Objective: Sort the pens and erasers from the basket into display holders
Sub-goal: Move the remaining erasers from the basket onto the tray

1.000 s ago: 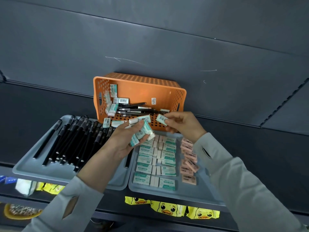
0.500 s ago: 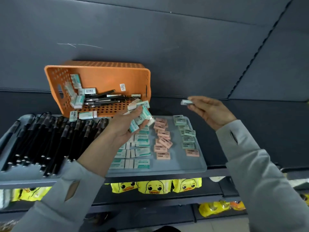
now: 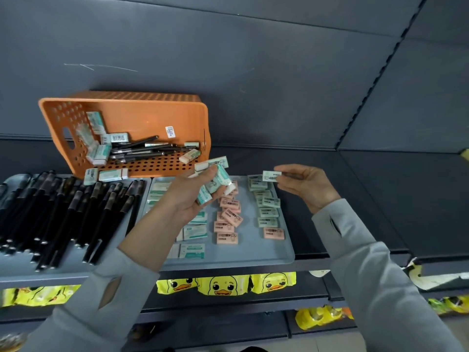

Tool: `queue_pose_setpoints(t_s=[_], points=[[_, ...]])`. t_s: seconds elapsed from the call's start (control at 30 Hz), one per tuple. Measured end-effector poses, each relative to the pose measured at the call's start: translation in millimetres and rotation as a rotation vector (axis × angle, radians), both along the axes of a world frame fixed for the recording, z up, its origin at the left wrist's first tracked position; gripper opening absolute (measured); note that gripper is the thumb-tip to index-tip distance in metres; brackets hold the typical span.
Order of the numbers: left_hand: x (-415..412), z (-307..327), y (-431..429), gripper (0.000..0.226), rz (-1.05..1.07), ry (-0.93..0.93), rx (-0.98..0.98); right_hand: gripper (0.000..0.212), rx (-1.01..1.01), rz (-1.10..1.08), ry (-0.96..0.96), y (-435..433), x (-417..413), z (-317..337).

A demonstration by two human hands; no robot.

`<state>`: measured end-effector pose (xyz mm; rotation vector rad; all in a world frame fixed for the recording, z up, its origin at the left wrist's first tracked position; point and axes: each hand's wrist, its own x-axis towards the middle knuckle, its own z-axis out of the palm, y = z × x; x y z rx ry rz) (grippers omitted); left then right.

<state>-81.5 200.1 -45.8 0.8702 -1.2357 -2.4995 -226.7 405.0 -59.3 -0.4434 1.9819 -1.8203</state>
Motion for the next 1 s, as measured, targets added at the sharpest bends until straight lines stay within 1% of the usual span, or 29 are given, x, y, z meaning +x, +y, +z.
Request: queue_pose_setpoints(t_s=[0.07,0.17,0.27,0.43,0.53,0.63,0.73,0.77,0.83,0.9,0.93,1.0], points=[[-0.3,-0.8,0.7,0.007,0.011,-0.010,0.003,0.018,0.052,-0.032,0.016,-0.4,-3.5,-0.6],[0.1,-1.1,1.2,0.007,0.022,-0.018,0.005,0.015,0.149,-0.026,0.036,-4.5,-6.5,-2.7],[1.5,-1.4,0.3,0.013,0.017,-0.037,0.016,0.016,0.167,-0.007,0.030,-8.5,-8.0,-2.9],[3.6,-1.9,-2.5,0.015,0.031,-0.032,0.026,0.013,0.244,0.035,0.082,-13.5,-8.7,-1.4],[4.4,-1.8,-3.0,0.011,0.029,-0.037,0.021,0.010,0.287,0.058,0.086,-16.4,-9.1,-1.8],[4.3,-2.5,-4.0,0.013,0.017,-0.045,0.018,0.011,0.323,0.075,0.122,-17.2,-8.4,-1.2],[4.2,-3.2,-5.5,0.016,0.007,-0.046,0.011,0.018,0.309,0.067,0.217,-16.7,-9.6,2.9],[4.2,-3.4,-6.0,0.016,0.003,-0.044,0.007,0.019,0.326,0.062,0.277,-16.0,-10.7,5.1],[4.4,-3.9,-6.9,0.015,-0.003,-0.039,0.002,0.019,0.427,0.075,0.453,-15.3,-12.8,10.9],[4.6,-4.6,-7.9,0.017,-0.009,-0.041,0.002,0.022,0.540,0.160,0.606,-19.0,-11.3,16.7],[4.8,-4.6,-8.1,0.019,-0.015,-0.042,0.004,0.024,0.574,0.221,0.638,-22.7,-9.3,18.3],[4.6,-3.9,-7.9,0.019,-0.027,-0.041,0.001,0.030,0.611,0.337,0.639,-30.6,-4.9,18.6]])
